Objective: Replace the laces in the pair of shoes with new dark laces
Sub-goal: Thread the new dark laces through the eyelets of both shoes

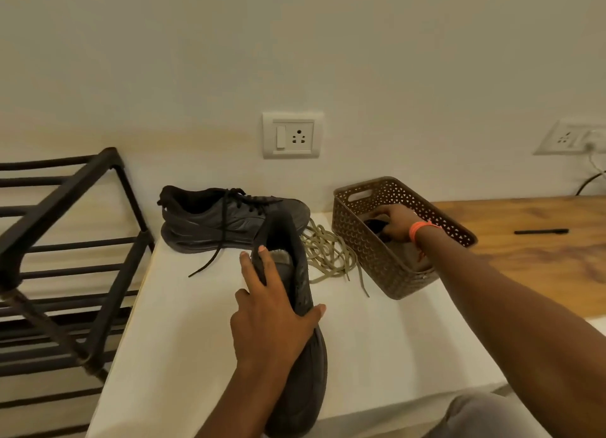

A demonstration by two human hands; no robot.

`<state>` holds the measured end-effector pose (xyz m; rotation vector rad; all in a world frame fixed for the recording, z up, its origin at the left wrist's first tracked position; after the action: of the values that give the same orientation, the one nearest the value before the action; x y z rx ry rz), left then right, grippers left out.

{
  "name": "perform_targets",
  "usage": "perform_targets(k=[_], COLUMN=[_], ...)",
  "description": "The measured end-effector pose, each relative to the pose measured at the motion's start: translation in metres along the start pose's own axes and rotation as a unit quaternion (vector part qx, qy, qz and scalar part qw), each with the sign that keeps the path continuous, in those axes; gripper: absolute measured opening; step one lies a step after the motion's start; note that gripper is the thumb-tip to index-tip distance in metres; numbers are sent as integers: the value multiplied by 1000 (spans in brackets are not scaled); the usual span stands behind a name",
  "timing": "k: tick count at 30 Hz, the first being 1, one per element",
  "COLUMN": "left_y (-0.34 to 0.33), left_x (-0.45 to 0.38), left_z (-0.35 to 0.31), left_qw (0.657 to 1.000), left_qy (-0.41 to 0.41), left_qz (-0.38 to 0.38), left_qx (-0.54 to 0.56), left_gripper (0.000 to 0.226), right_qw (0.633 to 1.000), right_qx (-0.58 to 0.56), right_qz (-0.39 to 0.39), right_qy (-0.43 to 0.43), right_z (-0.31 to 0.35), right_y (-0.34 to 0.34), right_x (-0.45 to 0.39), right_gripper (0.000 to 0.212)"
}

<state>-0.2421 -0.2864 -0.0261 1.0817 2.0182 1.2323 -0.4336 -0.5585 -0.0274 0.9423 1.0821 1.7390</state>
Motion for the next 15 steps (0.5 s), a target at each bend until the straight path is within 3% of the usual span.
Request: perform_targets(k=[2,5,8,11,15], left_y=[-3,-1,19,53,77], left_x=[-2,-1,7,19,47], left_z=[2,12,28,46,43], left_qw=[1000,994,984,958,917], left_qy=[-6,-40,-55,-40,-58], left_qz=[8,14,-19,-85,-115], left_qx=[19,100,169,271,377], left_gripper=[121,109,94,61,25], right_qw=[999,999,983,927,897], right_qx=[25,26,-93,-224,-338], right_qz=[15,-23,-156,-295,-200], right_qy=[23,7,-10,56,201], right_z=[-1,-7,-5,31,104], right_y=[-14,-15,24,67,39], right_x=[-6,-7,8,72,182], right_gripper=[38,13,11,15,17])
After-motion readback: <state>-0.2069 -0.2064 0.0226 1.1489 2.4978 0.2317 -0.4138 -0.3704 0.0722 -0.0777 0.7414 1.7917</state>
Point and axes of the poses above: each hand's wrist, its own x-axis away from the middle knuckle, its own y-axis out of the back of the hand, z = x × y, the point moved 6 cm from there along -x, towards the middle knuckle, and after that the axes turned 4 degrees about y, right-handed, at the moved point
